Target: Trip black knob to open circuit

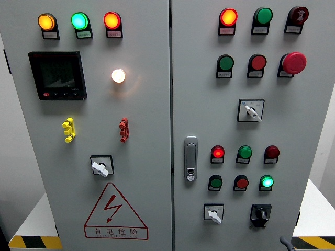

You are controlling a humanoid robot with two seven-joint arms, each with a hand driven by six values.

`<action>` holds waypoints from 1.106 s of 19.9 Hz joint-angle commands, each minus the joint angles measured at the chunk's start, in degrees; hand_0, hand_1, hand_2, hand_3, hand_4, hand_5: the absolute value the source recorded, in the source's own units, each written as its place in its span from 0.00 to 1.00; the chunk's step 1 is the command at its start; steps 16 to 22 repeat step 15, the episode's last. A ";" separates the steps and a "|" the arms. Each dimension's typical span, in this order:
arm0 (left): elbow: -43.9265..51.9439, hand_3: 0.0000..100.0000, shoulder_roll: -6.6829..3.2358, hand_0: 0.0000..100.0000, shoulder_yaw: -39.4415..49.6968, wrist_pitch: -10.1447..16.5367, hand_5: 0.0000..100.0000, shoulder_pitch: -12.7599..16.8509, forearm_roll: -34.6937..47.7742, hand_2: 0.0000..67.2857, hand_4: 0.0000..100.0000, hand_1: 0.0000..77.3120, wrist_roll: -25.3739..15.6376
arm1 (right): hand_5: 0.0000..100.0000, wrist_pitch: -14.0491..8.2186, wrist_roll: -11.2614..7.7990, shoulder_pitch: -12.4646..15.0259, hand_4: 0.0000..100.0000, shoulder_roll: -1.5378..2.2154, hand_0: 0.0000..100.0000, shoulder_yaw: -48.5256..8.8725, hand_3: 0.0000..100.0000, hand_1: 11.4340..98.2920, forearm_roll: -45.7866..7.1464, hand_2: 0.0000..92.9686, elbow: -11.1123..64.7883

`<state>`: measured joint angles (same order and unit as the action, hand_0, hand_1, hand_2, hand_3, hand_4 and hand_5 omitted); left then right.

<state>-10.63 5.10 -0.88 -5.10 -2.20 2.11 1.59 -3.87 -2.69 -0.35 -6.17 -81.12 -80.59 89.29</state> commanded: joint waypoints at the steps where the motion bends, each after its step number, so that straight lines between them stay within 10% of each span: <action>1: 0.00 0.26 0.00 0.00 0.00 0.00 0.09 0.00 0.00 0.29 0.10 0.00 -0.01 | 0.42 0.00 -0.03 1.32 0.20 0.02 1.00 0.09 0.28 0.40 -0.97 0.04 1.15; 9: 0.00 0.26 0.00 0.00 0.00 0.00 0.09 0.00 0.00 0.29 0.10 0.00 -0.01 | 0.39 0.00 -0.12 4.48 0.19 0.29 1.00 3.07 0.25 0.40 -2.46 0.05 3.17; 15: 0.00 0.26 0.00 0.00 0.00 0.00 0.09 0.00 0.00 0.29 0.10 0.00 -0.01 | 0.37 -0.09 -0.12 5.01 0.18 -0.50 1.00 3.60 0.25 0.40 -5.10 0.05 2.91; 22: 0.00 0.26 0.00 0.00 0.00 0.00 0.09 0.00 0.00 0.29 0.10 0.00 -0.01 | 0.37 -0.09 -0.12 5.01 0.18 -0.50 1.00 3.60 0.25 0.40 -5.10 0.05 2.91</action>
